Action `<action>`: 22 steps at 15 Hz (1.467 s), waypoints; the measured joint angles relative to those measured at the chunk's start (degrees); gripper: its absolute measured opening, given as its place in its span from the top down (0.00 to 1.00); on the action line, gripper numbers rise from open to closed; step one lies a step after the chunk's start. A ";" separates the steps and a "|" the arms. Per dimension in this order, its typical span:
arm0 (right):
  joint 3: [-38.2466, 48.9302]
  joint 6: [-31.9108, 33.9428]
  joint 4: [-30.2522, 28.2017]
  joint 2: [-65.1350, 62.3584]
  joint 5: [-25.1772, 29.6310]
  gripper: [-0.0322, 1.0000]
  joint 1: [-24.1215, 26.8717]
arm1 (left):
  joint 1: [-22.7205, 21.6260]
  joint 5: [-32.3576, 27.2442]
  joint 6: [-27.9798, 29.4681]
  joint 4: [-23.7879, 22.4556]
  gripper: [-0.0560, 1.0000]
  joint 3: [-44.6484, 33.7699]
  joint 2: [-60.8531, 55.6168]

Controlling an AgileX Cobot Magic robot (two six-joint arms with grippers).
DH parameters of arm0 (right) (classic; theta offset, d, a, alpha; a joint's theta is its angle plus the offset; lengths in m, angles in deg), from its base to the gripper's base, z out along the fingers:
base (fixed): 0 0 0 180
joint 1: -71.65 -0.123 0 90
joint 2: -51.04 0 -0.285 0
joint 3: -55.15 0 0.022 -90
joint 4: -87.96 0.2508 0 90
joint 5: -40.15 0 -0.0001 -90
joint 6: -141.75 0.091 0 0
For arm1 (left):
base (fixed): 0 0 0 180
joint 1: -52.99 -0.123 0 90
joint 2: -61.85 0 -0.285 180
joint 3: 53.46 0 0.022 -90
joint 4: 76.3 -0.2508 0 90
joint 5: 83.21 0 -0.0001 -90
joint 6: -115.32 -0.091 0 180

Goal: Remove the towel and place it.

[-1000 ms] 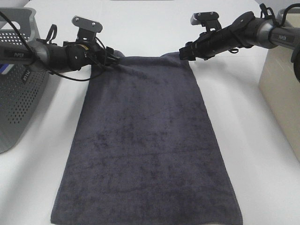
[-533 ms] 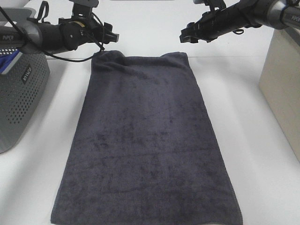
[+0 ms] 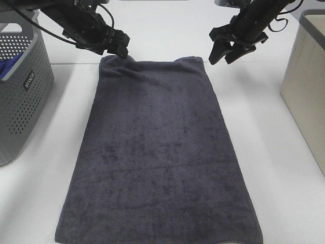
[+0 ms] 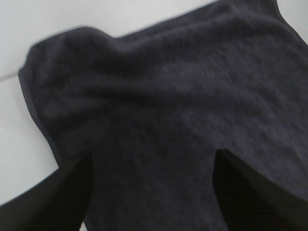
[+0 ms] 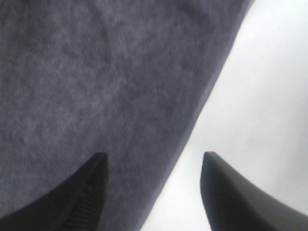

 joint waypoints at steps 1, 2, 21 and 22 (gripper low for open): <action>0.00 2.06 -1.78 -0.80 2.29 0.42 0.00 | 0.00 -5.39 2.92 -0.17 0.32 0.06 -1.26; 0.00 4.41 -3.04 -1.66 2.92 0.42 0.00 | 0.00 -11.06 6.25 -0.29 0.32 0.17 -2.41; 46.64 21.77 -16.79 -62.17 3.61 0.40 0.00 | 2.01 -30.88 27.79 -31.91 0.32 -21.14 -43.95; 48.36 22.98 -17.19 -64.80 3.61 0.40 0.00 | 0.92 -30.94 28.88 -32.09 0.32 -25.50 -48.41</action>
